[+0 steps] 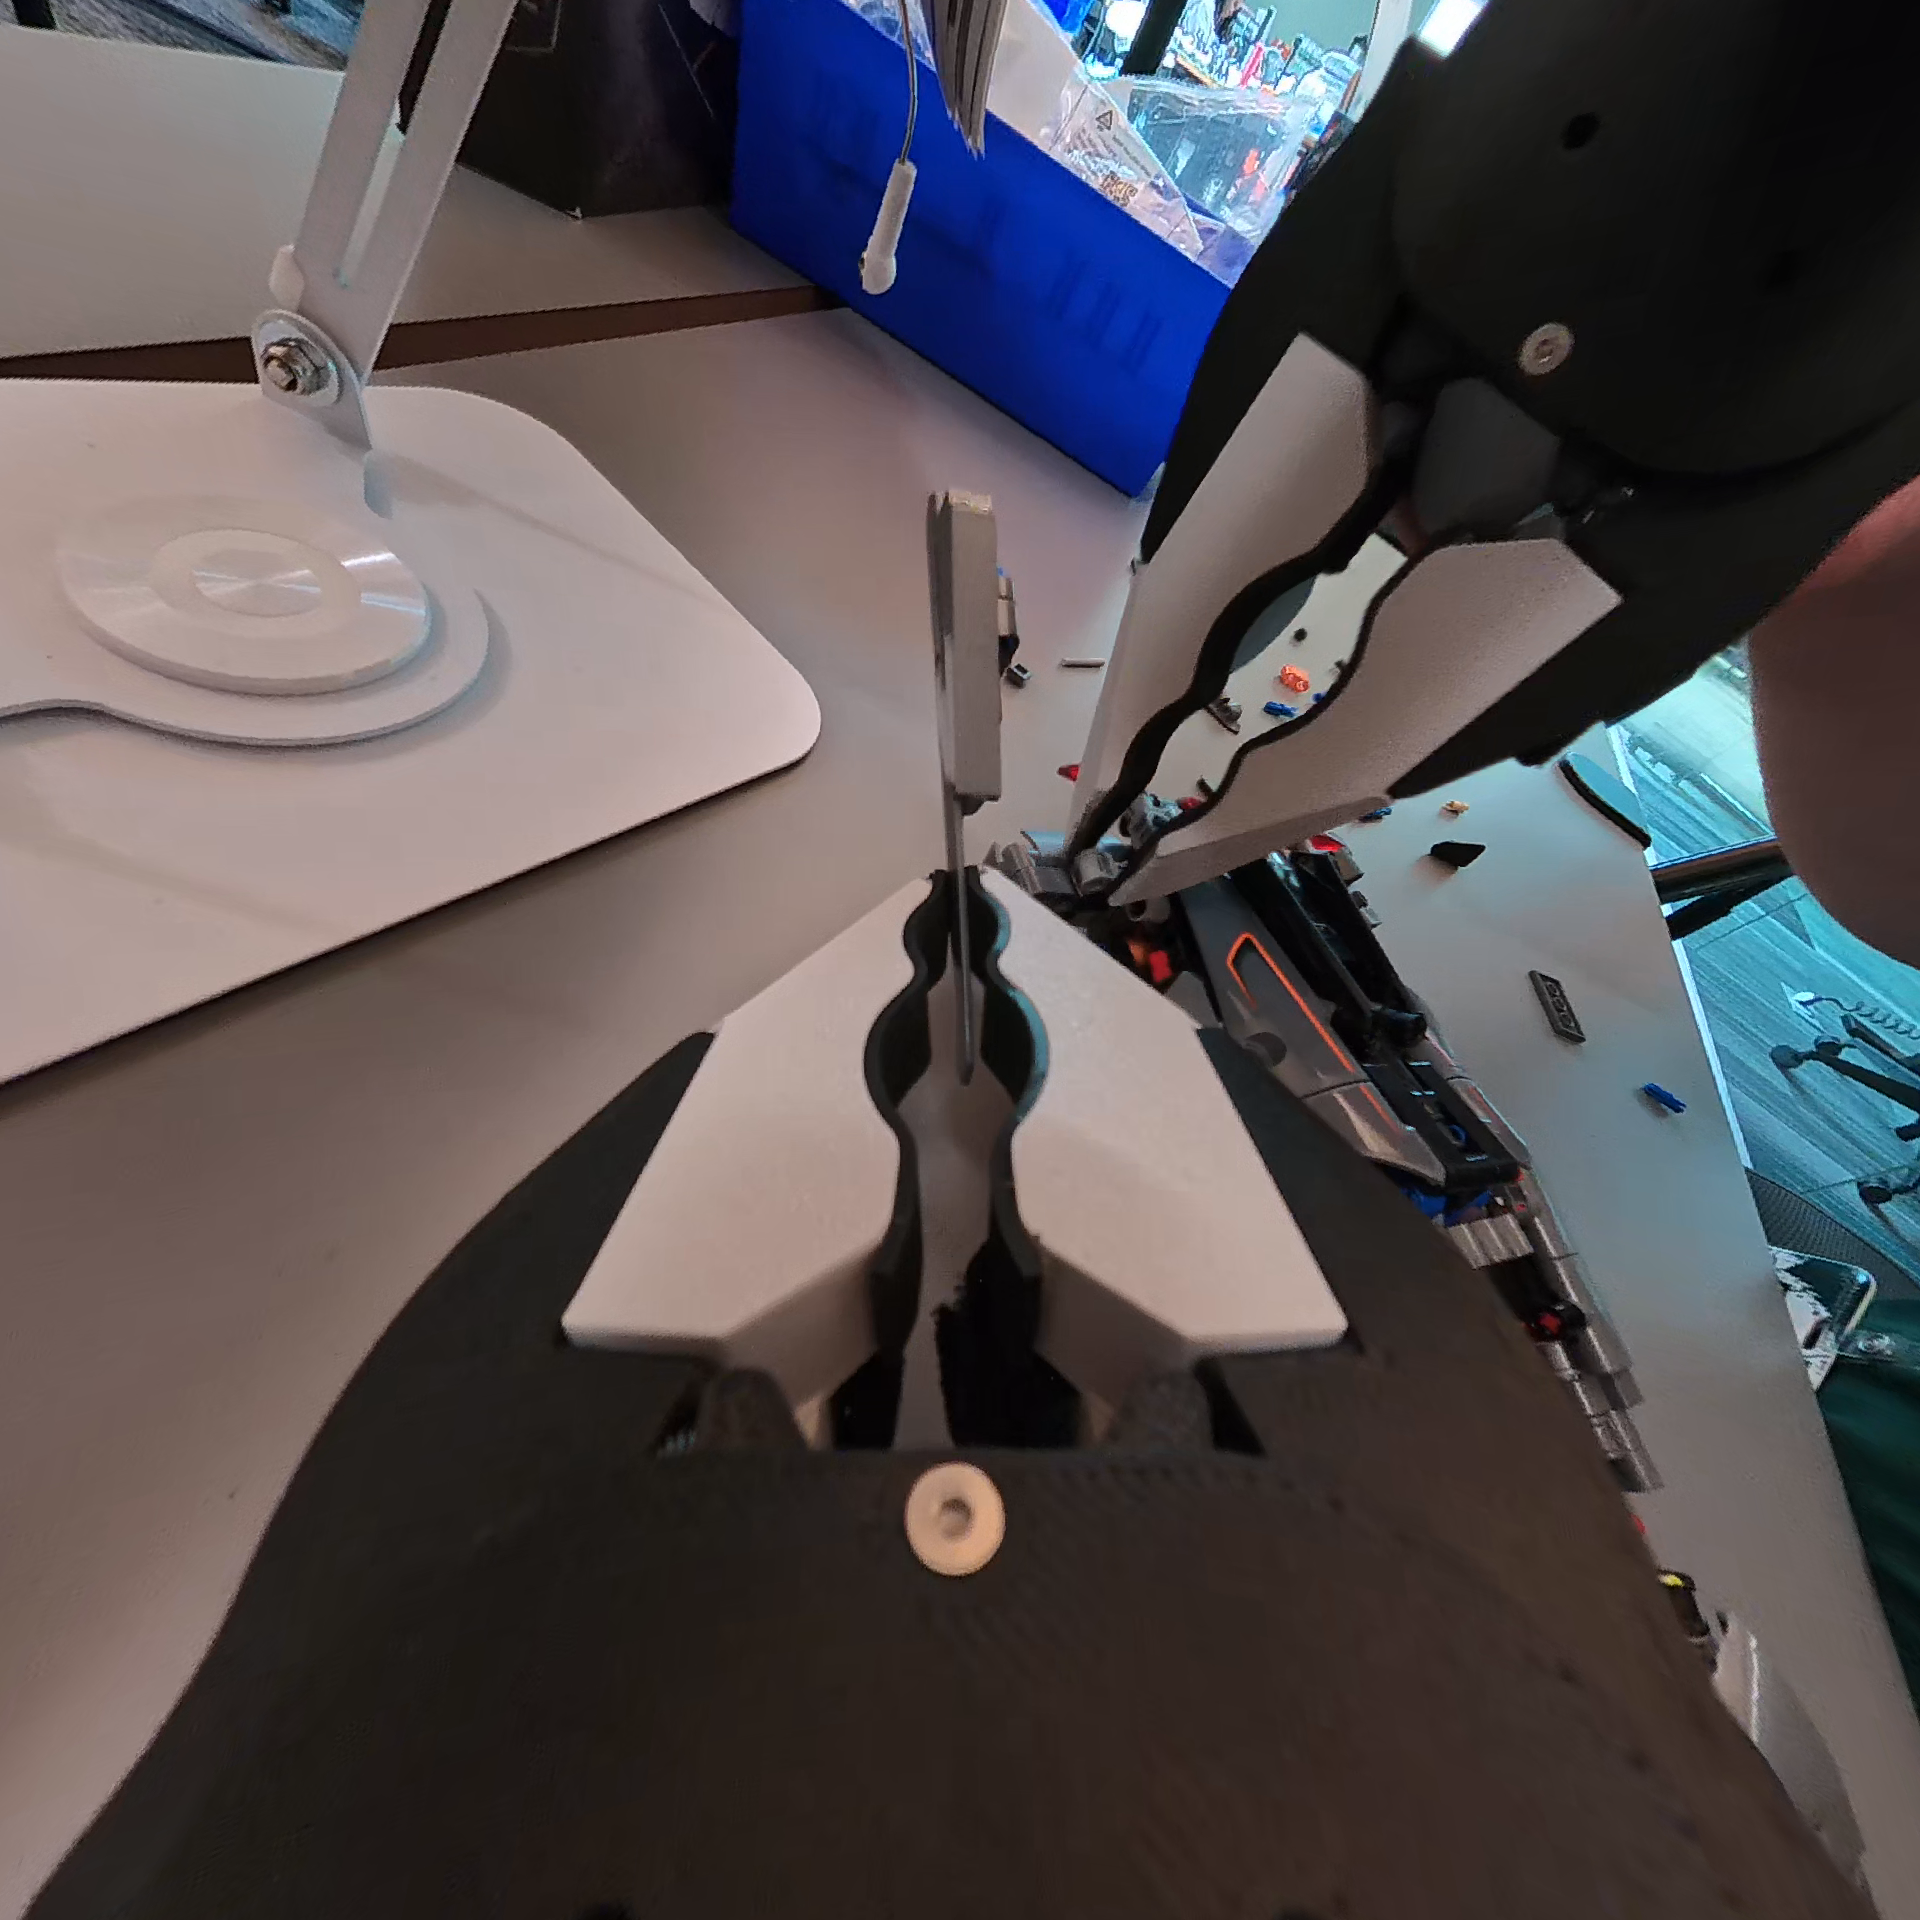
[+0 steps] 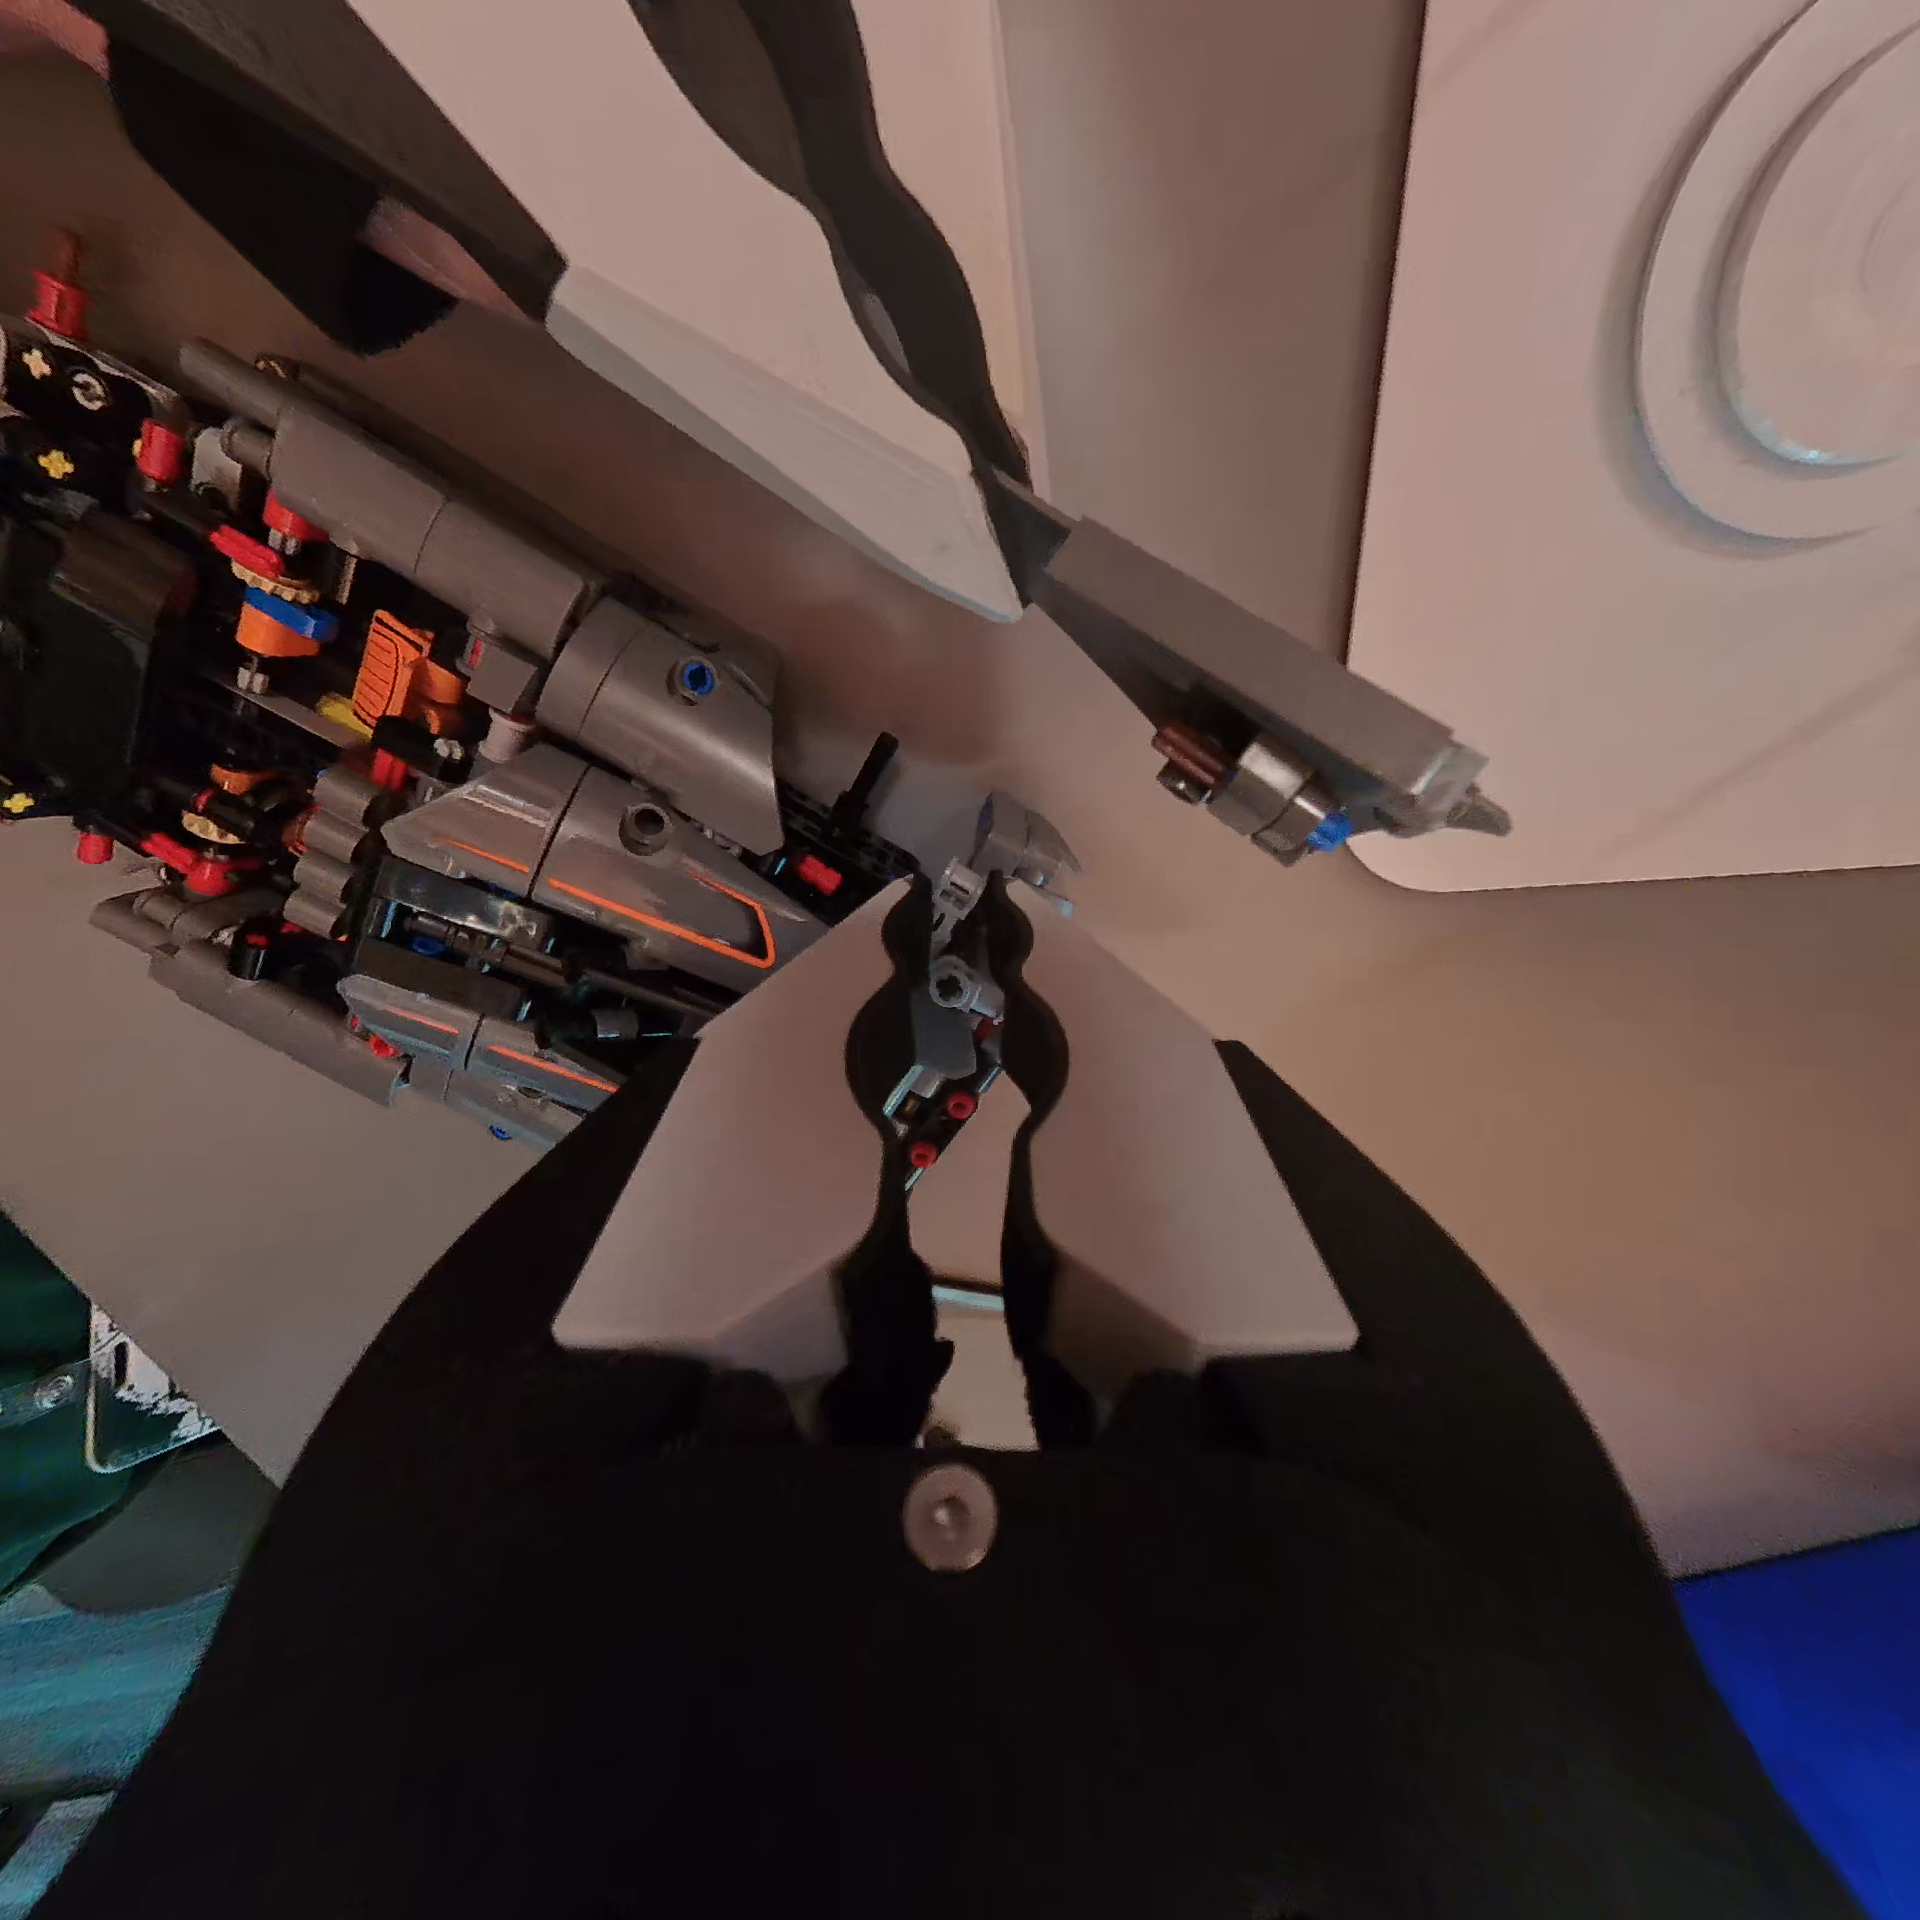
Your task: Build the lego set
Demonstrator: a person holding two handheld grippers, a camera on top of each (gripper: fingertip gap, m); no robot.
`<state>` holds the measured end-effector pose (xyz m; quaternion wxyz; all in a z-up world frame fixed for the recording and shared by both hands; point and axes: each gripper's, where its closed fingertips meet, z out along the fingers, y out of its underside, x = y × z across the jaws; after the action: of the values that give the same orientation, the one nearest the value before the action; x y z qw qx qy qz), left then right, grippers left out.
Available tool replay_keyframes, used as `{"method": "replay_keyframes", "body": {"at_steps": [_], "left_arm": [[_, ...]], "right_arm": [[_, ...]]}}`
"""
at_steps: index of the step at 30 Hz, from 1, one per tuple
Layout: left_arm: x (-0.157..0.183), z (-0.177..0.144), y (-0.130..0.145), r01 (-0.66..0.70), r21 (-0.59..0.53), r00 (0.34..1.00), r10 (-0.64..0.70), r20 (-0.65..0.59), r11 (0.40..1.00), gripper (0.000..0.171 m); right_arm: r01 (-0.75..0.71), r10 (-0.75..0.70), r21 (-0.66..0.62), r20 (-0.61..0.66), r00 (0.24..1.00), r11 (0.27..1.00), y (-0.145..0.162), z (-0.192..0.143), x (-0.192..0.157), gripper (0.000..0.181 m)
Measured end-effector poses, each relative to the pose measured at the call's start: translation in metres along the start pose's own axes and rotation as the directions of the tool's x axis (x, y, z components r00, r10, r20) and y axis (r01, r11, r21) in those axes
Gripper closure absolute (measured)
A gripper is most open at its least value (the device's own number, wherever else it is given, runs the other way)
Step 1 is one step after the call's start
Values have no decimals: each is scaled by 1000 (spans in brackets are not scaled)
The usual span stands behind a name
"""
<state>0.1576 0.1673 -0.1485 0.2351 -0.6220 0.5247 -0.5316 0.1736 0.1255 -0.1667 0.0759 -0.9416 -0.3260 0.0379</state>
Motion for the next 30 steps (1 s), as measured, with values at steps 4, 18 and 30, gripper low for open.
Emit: {"method": "replay_keyframes", "body": {"at_steps": [4, 18, 30], "left_arm": [[0, 0, 0, 1, 0, 1000, -1, -2, 1000, 171], [6, 5, 9, -53, -82, 998, 55, 18, 995, 171], [12, 9, 19, -108, -173, 993, 116, 36, 979, 171]], "right_arm": [[25, -25, -4, -47, 999, 1000, -5, -5, 2, 174], [42, -37, 38, -119, 992, 998, -9, -6, 9, 173], [89, -72, 78, -195, 978, 993, -9, -8, 10, 173]]}}
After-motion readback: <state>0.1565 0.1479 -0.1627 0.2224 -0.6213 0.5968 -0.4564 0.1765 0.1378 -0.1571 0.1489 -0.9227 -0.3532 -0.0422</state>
